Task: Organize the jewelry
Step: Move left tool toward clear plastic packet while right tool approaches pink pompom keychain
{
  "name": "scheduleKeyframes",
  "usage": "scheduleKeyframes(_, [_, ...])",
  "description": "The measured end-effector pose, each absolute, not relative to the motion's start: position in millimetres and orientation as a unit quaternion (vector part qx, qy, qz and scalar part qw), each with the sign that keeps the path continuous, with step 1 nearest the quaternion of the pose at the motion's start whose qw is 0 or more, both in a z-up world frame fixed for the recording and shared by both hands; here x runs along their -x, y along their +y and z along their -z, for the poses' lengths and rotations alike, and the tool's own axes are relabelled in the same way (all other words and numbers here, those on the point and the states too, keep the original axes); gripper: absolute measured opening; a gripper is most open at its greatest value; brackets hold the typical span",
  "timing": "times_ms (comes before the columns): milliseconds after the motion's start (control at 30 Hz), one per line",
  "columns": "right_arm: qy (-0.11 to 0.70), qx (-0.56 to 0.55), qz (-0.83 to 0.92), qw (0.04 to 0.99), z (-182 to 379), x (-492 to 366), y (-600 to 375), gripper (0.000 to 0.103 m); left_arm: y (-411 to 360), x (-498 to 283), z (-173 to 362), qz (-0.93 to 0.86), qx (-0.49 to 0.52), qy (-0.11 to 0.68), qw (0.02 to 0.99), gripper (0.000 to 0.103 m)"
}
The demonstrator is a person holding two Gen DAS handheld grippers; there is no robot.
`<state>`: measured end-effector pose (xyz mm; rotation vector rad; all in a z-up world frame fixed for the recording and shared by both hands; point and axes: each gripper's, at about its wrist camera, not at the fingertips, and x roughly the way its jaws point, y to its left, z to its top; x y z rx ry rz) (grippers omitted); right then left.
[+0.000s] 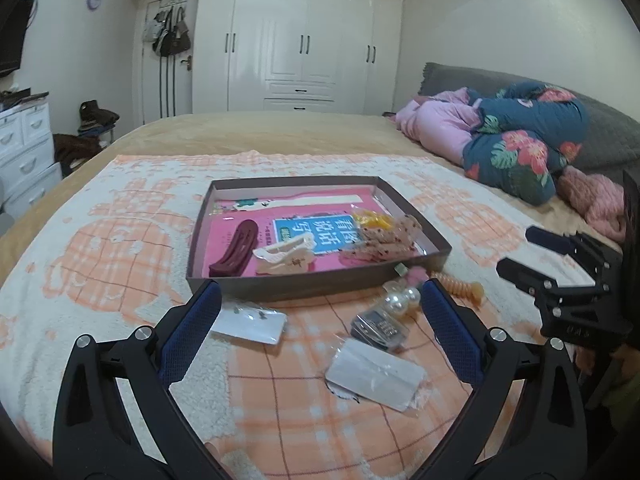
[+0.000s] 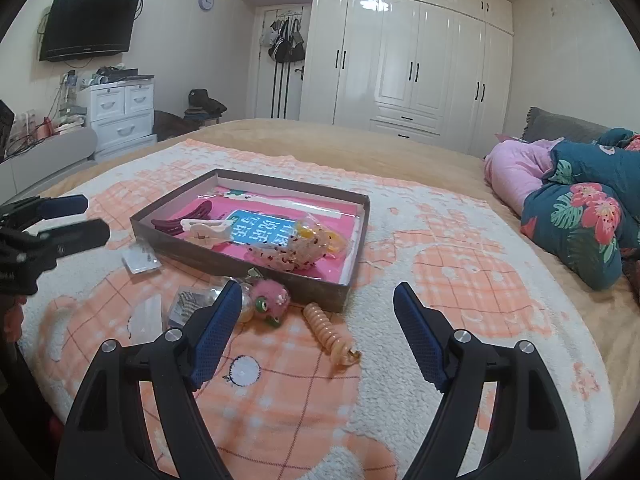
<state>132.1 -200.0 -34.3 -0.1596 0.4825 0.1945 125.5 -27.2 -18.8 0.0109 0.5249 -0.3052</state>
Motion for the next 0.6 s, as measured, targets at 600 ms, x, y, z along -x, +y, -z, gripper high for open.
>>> scheduleKeyframes(600, [0.26,0.099,-0.079,0.957,48,-140,-207,0.076,-55,-123,54,0.191,-0.054,0.308,0.931,0.091])
